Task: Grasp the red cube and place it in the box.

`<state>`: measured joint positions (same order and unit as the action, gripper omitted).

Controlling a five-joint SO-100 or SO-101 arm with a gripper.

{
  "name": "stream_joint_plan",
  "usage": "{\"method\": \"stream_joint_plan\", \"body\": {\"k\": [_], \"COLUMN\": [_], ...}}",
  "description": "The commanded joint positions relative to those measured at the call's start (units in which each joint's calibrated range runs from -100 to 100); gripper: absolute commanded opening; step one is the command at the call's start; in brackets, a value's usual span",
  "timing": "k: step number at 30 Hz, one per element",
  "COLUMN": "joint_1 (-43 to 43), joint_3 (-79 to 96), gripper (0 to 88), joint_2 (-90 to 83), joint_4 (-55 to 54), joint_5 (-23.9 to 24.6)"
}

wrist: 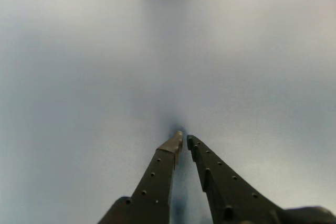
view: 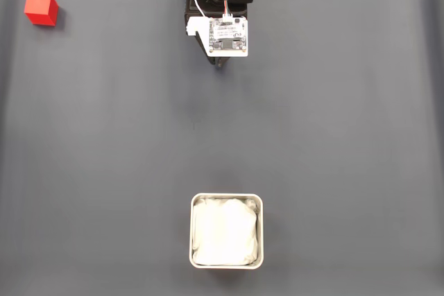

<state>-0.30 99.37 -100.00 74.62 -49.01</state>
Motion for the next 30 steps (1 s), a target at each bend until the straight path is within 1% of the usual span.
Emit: {"method": "stream_joint_plan", "body": {"k": [1,30], "joint_1": [-0.84,-0.48], "joint_3": [0.54,0.54], "gripper": [0.0,0.0], "joint_2": [0.09,0.09], "joint_4": [1.03,1.12], "joint_5": [1.27,0.68]}}
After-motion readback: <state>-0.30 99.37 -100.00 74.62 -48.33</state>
